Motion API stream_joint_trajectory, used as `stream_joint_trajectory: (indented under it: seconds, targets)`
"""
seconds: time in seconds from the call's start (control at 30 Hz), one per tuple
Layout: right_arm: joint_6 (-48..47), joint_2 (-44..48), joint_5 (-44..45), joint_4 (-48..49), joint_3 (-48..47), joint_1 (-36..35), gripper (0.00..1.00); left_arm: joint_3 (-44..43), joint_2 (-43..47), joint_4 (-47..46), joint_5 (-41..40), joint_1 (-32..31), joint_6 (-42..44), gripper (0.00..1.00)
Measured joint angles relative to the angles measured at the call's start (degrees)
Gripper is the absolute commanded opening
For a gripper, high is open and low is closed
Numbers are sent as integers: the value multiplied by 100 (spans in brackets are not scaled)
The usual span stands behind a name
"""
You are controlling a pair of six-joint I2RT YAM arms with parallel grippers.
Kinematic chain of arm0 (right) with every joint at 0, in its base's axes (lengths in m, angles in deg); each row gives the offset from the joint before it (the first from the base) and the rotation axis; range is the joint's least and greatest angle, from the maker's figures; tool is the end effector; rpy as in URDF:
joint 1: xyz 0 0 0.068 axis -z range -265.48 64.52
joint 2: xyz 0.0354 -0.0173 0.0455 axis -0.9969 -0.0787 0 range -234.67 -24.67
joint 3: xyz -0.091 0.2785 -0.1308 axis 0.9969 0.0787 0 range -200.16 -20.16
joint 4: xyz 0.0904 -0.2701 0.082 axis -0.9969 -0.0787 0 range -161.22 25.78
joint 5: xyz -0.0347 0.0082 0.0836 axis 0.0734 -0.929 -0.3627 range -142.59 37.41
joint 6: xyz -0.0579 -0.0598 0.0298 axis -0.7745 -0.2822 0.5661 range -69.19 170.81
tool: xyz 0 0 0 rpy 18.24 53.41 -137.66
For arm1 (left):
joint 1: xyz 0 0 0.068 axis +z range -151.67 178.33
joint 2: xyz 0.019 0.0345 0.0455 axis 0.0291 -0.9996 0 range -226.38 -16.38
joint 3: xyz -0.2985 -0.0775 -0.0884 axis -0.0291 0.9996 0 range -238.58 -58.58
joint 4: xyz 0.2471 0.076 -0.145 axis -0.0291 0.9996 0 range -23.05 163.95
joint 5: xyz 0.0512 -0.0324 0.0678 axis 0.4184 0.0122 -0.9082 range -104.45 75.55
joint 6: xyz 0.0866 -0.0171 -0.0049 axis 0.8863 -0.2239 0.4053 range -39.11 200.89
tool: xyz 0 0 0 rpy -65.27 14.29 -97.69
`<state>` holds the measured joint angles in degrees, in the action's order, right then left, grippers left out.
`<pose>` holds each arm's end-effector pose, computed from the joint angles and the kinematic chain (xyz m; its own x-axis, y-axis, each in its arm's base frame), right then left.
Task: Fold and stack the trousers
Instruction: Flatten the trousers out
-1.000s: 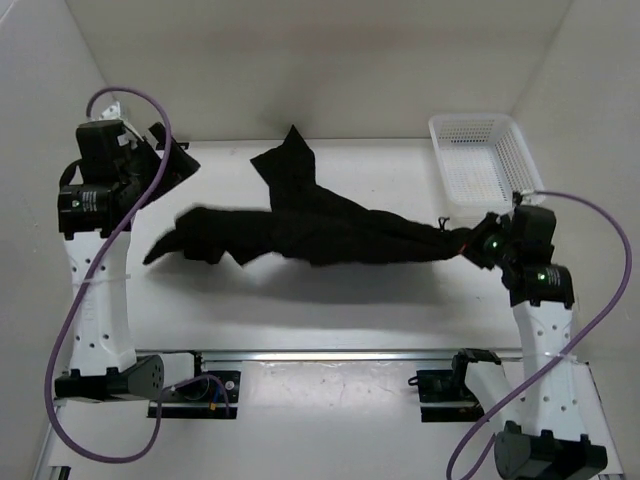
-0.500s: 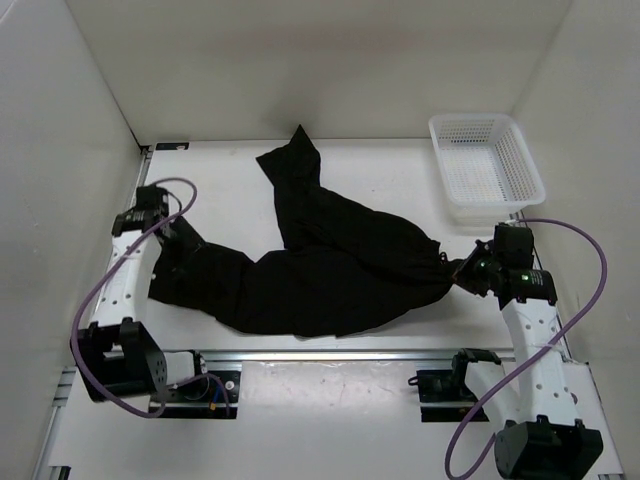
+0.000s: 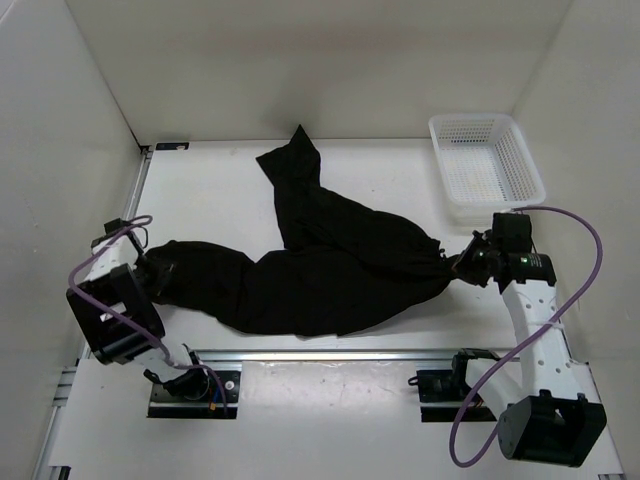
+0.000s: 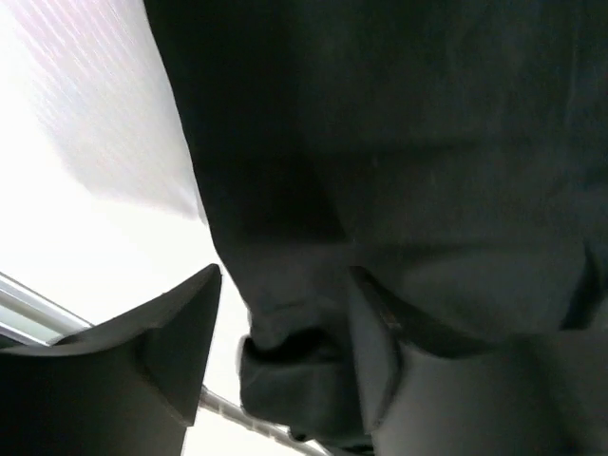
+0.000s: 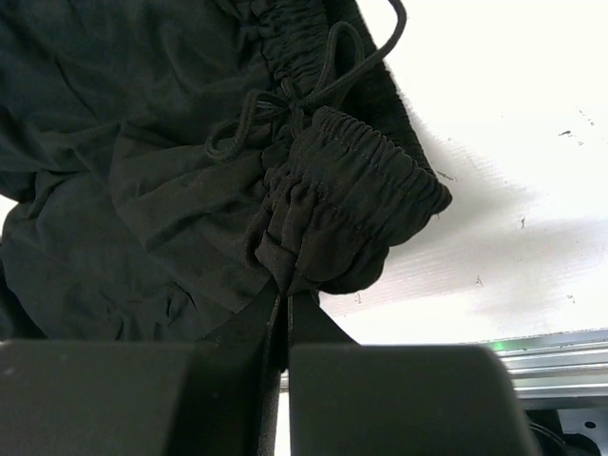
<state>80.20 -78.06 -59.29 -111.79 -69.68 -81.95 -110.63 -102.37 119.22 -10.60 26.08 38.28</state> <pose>0.2134 -0.0040 0.2871 -0.6855 0.5307 -0.4984 0.3731 0.8439 0.3855 0.2464 0.1237 0.1663 -0.3380 -0.9411 -0.0032 -0.9369 0.3368 -0.0941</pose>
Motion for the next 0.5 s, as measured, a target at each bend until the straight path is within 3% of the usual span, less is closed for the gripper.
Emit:
stream_joint_trajectory:
  seconds: [0.2, 0.33, 0.4, 0.5]
  targets:
    - [-7, -63, -83, 9, -140, 0, 0, -352, -385, -129, -114, 13, -120, 55]
    - [-7, -87, -116, 9, -295, 0, 0, -761, -708, -149, -343, 31, -101, 31]
    - [-7, -107, -116, 7, -374, 0, 0, -1005, -940, -155, -505, 66, -20, 35]
    - [-7, -151, -107, -17, -514, 0, 1, -1200, -1014, -140, -813, 44, 96, 57]
